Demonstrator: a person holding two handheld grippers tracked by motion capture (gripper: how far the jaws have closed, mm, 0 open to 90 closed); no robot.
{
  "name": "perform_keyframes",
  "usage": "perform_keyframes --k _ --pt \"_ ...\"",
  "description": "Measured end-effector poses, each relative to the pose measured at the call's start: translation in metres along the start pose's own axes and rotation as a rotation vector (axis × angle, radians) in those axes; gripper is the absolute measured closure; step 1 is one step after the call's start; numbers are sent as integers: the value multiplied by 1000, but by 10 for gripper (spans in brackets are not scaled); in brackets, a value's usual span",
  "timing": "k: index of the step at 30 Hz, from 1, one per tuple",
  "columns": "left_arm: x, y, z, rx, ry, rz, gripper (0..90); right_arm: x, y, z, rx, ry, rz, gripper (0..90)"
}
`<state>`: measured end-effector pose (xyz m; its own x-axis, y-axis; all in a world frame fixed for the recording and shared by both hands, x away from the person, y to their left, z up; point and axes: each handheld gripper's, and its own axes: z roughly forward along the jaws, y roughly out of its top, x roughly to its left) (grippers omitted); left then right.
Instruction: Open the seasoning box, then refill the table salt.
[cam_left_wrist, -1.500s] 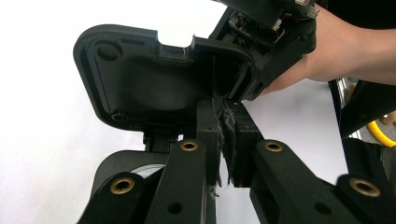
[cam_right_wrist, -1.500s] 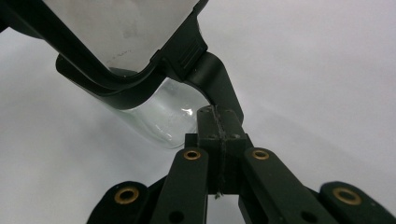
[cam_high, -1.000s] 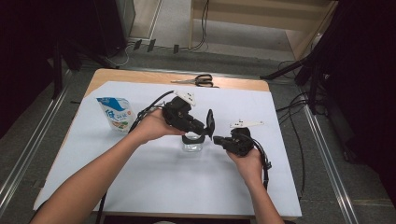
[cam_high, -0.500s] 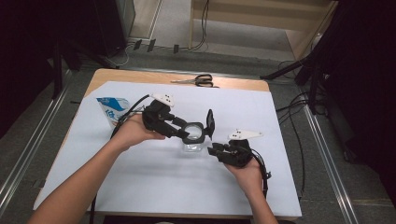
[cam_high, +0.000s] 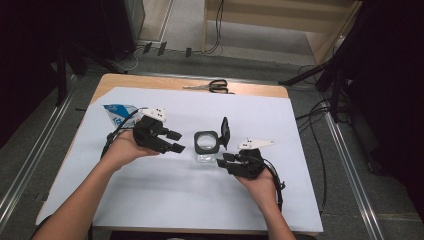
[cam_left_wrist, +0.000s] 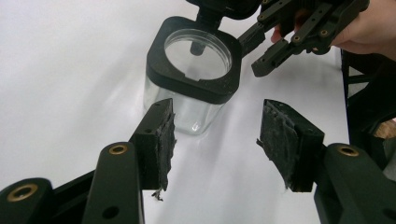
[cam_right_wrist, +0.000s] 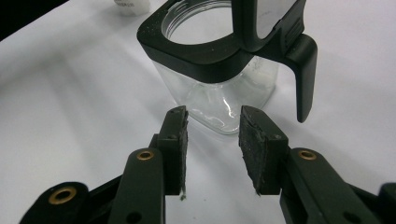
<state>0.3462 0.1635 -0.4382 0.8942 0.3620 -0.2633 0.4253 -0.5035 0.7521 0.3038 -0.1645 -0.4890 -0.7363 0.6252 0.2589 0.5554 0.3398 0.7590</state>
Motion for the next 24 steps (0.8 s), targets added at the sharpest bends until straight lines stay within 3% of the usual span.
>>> perform_keyframes --k 13,24 --pt "9 -24 -23 -3 39 -47 462 -6 0 4 13 -5 -14 631" --pt "21 -37 -43 -14 74 -96 458 -10 0 2 6 -11 2 630"
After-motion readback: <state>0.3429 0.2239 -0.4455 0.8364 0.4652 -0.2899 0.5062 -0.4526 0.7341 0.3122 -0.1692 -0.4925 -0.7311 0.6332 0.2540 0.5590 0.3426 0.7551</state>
